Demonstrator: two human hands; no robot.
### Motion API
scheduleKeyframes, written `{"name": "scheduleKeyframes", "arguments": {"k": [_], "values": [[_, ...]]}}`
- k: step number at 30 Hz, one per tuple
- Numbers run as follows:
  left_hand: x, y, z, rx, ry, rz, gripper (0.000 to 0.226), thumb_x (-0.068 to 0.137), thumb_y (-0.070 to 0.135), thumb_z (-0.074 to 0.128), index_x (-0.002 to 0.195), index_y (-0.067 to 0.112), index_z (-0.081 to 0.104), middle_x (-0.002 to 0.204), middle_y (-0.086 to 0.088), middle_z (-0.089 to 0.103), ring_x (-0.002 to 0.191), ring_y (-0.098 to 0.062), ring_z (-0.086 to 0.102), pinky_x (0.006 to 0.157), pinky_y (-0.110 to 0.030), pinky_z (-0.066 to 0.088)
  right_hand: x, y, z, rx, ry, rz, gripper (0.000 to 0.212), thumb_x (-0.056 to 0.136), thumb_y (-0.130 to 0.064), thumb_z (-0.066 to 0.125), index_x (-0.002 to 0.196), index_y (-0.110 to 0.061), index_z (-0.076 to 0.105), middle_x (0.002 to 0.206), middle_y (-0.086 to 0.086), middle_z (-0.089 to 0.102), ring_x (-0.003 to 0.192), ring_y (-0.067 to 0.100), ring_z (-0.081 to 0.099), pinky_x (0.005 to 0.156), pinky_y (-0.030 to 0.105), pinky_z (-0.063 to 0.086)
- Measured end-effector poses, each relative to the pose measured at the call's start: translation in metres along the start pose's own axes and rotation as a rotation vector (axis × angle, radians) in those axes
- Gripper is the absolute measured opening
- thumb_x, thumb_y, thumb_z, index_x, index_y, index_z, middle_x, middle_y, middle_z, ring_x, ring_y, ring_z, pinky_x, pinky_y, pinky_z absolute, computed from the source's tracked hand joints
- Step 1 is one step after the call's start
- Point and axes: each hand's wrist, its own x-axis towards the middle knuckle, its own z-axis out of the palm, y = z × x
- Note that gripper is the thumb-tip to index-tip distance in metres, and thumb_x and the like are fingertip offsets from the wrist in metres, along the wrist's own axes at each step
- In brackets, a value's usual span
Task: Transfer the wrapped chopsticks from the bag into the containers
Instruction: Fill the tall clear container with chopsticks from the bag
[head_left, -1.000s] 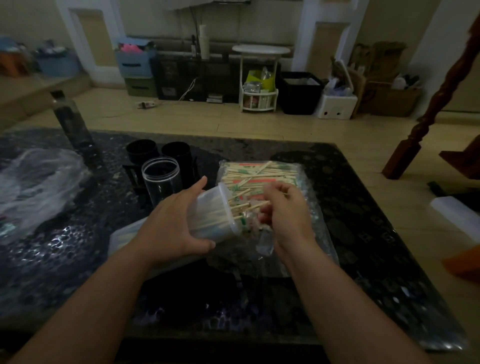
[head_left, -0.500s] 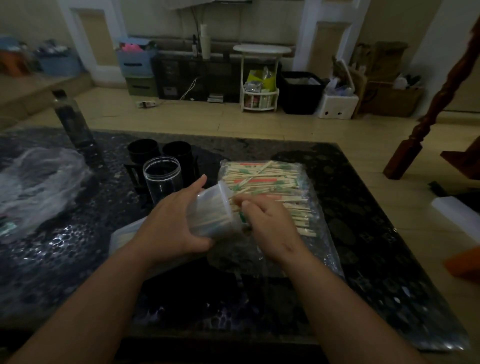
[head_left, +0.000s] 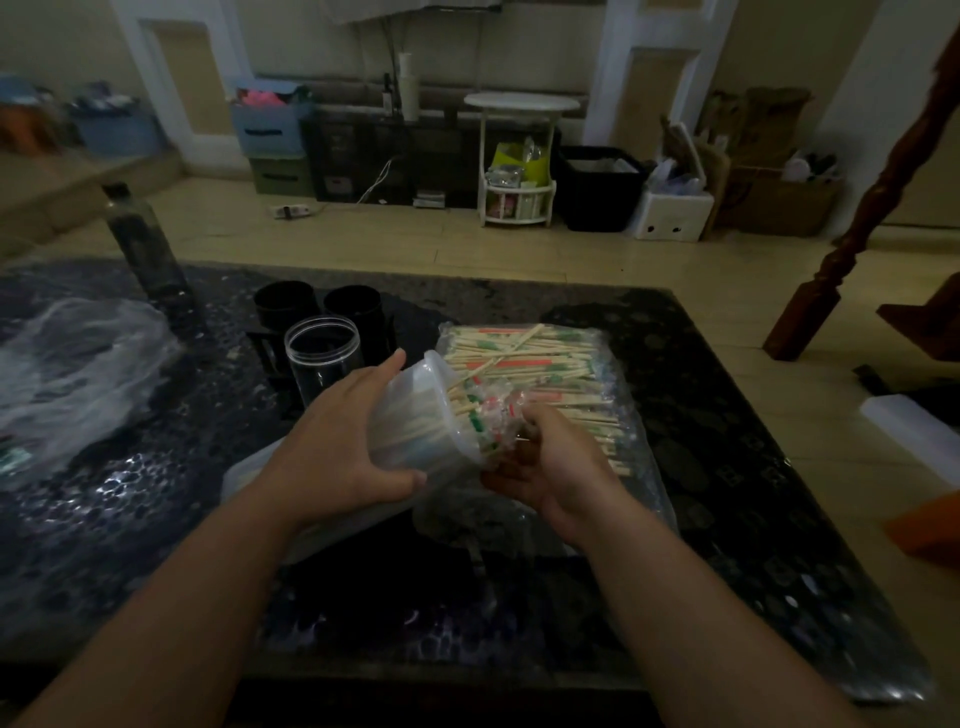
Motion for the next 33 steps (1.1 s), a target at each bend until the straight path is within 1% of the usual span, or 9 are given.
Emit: {"name": "scheduleKeyframes", "arguments": {"k": [5, 10, 14, 18, 20, 22, 28, 31, 33], "values": [[0.003, -0.002, -0.002, 0.145, -0.062, -0.038, 0.130, 0.044, 0.078, 0.057, 0.155, 0.031, 0.008, 0.156, 0.004, 0.024, 0.140, -0.018, 0.027, 0.113, -0.034, 0.027, 0.004, 0.004, 0.000, 0.044, -0.004, -0.028, 0.023, 0.092, -0.020, 0.048, 0.091, -0.011, 0.068, 0.073, 0.007, 0.072, 0.064, 0.021, 0.066, 0.071, 0.036, 0.056], [0.003, -0.004, -0.001, 0.094, 0.061, -0.076, 0.127, 0.040, 0.073, 0.064, 0.152, 0.031, 0.023, 0.149, 0.003, 0.037, 0.133, -0.019, 0.038, 0.109, -0.040, 0.035, 0.005, 0.001, -0.005, -0.026, -0.018, -0.068, 0.025, 0.097, -0.012, 0.045, 0.088, -0.009, 0.068, 0.074, 0.009, 0.072, 0.069, 0.023, 0.066, 0.077, 0.038, 0.055], [0.002, -0.006, -0.001, 0.067, 0.095, -0.088, 0.126, 0.039, 0.073, 0.065, 0.151, 0.033, 0.024, 0.149, 0.005, 0.038, 0.132, -0.018, 0.039, 0.107, -0.040, 0.036, 0.007, 0.001, -0.025, -0.539, 0.066, -0.121, 0.028, 0.092, 0.004, 0.041, 0.079, -0.008, 0.062, 0.073, 0.015, 0.064, 0.060, 0.025, 0.058, 0.056, 0.028, 0.044], [0.002, -0.003, -0.001, 0.064, 0.098, -0.089, 0.126, 0.039, 0.074, 0.064, 0.152, 0.033, 0.023, 0.148, 0.006, 0.038, 0.131, -0.018, 0.039, 0.106, -0.040, 0.036, 0.010, 0.008, -0.044, -1.211, -0.033, -0.009, 0.023, 0.089, -0.014, 0.059, 0.066, -0.017, 0.061, 0.075, 0.008, 0.069, 0.068, 0.025, 0.066, 0.059, 0.028, 0.050], [0.002, -0.003, 0.000, 0.064, 0.097, -0.092, 0.126, 0.039, 0.074, 0.064, 0.152, 0.033, 0.023, 0.148, 0.005, 0.037, 0.131, -0.018, 0.039, 0.106, -0.041, 0.036, 0.011, 0.015, -0.045, -1.446, -0.056, 0.053, 0.019, 0.089, -0.032, 0.062, 0.076, -0.019, 0.066, 0.089, 0.008, 0.068, 0.081, 0.024, 0.065, 0.066, 0.026, 0.049], [0.002, -0.004, 0.000, 0.074, 0.106, -0.090, 0.127, 0.039, 0.074, 0.064, 0.152, 0.031, 0.024, 0.149, 0.004, 0.038, 0.132, -0.019, 0.039, 0.107, -0.040, 0.035, 0.012, 0.023, -0.044, -1.543, 0.024, 0.114, 0.032, 0.089, -0.042, 0.059, 0.105, -0.016, 0.069, 0.110, 0.010, 0.068, 0.098, 0.026, 0.064, 0.080, 0.029, 0.049], [0.001, 0.000, -0.001, 0.070, 0.101, -0.095, 0.128, 0.037, 0.074, 0.063, 0.152, 0.031, 0.025, 0.148, 0.004, 0.038, 0.131, -0.018, 0.038, 0.106, -0.038, 0.034, 0.033, 0.049, -0.043, -1.267, 0.216, 0.088, 0.057, 0.097, -0.055, 0.042, 0.121, -0.009, 0.065, 0.125, 0.017, 0.063, 0.115, 0.031, 0.059, 0.090, 0.032, 0.044], [0.005, -0.003, -0.001, 0.066, 0.084, -0.095, 0.128, 0.038, 0.075, 0.064, 0.152, 0.031, 0.025, 0.150, 0.004, 0.037, 0.133, -0.019, 0.038, 0.108, -0.040, 0.034, 0.042, 0.053, -0.035, -0.980, 0.197, -0.134, 0.038, 0.103, -0.031, 0.041, 0.109, -0.006, 0.070, 0.113, 0.016, 0.068, 0.108, 0.031, 0.061, 0.073, 0.025, 0.037], [0.007, -0.005, 0.000, 0.062, 0.080, -0.106, 0.128, 0.038, 0.075, 0.065, 0.152, 0.032, 0.024, 0.151, 0.005, 0.036, 0.135, -0.018, 0.036, 0.109, -0.040, 0.034, 0.048, 0.056, -0.035, -0.886, 0.208, -0.258, 0.024, 0.095, -0.015, 0.052, 0.105, -0.016, 0.073, 0.107, 0.004, 0.072, 0.104, 0.027, 0.064, 0.075, 0.027, 0.045]]}}
